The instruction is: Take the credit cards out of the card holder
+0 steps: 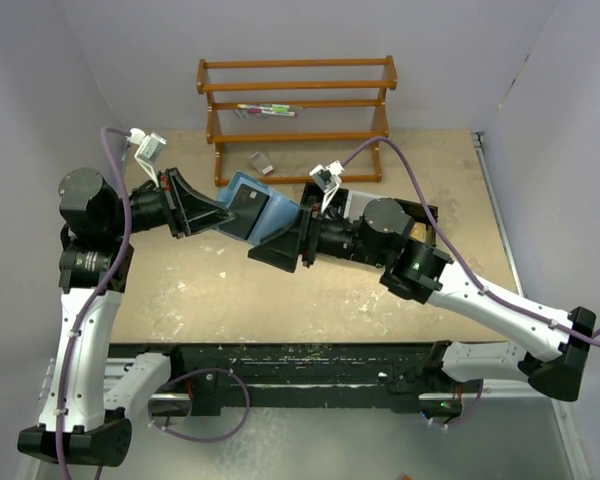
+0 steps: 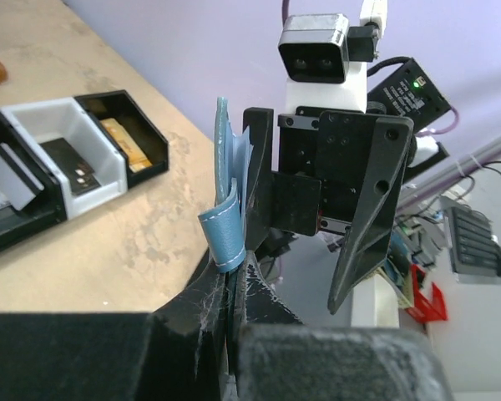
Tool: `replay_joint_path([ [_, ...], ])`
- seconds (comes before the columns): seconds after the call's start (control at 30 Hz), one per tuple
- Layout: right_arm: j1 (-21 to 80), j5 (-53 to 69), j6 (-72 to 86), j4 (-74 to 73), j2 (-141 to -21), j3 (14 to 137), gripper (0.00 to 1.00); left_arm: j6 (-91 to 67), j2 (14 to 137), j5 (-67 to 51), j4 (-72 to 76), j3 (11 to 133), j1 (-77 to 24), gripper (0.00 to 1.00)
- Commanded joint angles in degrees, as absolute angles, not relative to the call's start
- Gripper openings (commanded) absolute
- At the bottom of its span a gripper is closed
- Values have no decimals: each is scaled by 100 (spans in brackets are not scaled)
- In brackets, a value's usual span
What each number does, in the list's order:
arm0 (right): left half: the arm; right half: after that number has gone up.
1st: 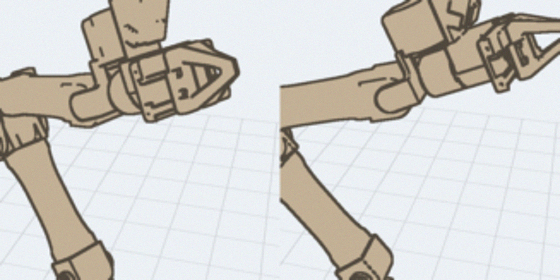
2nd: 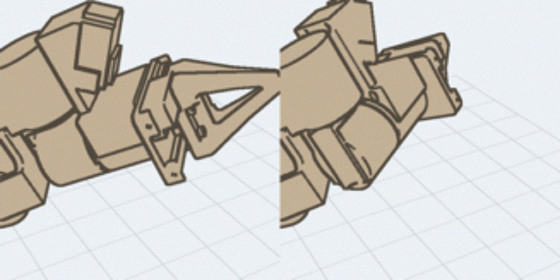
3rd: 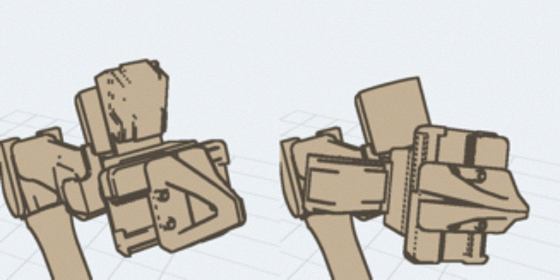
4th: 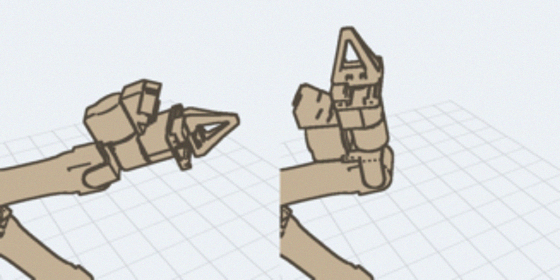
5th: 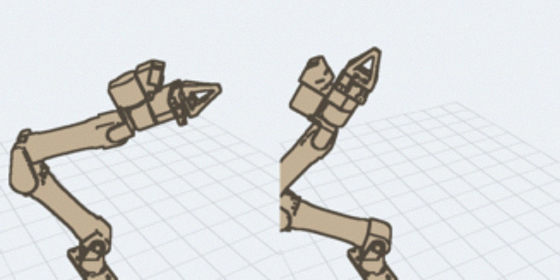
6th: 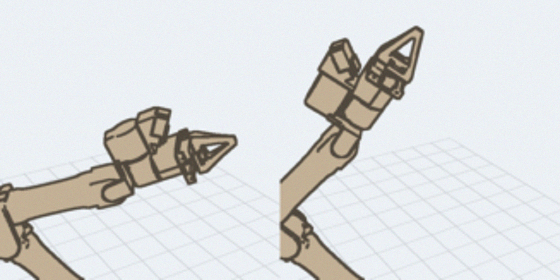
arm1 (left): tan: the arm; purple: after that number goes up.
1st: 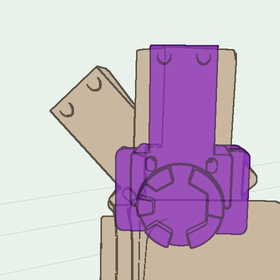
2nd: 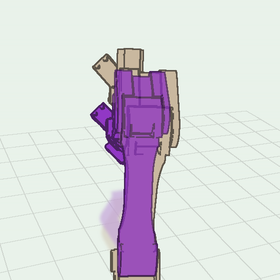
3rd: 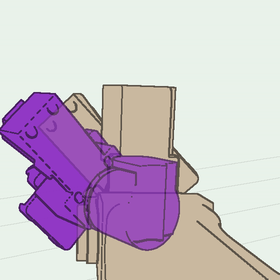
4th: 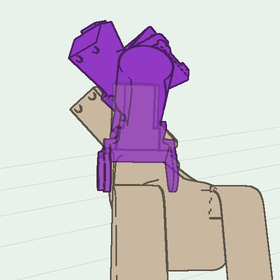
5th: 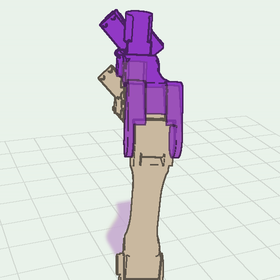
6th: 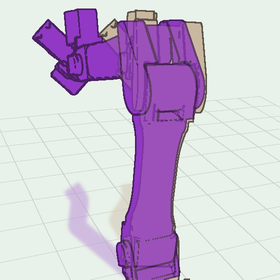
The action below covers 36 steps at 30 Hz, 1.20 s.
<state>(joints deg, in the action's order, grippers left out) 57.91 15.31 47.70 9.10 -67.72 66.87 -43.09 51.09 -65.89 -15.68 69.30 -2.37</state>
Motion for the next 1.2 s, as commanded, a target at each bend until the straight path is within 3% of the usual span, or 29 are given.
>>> replay_joint_path([
  [0.0, 5803, 1642, 5050, 1888, -6480, 6517, 69, -5380, 5099, -7355, -405, 6782, -244, 0],
  [0.57, 5798, 1429, 5401, 2666, -6692, 6398, 52, -5988, 4851, -7660, -97, 6930, -246, 0],
  [0.7, 5800, 1516, 5527, 3161, -6874, 6390, 44, -5992, 4808, -7705, -117, 6967, -246, 0],
  [0.93, 5793, 1745, 5819, 3916, -6868, 6120, 19, -5968, 4796, -7734, -125, 6987, -246, 0],
  [1.17, 5799, 1929, 5738, 4032, -6570, 5847, 5, -6072, 4823, -7706, -42, 7055, -246, 0],
])
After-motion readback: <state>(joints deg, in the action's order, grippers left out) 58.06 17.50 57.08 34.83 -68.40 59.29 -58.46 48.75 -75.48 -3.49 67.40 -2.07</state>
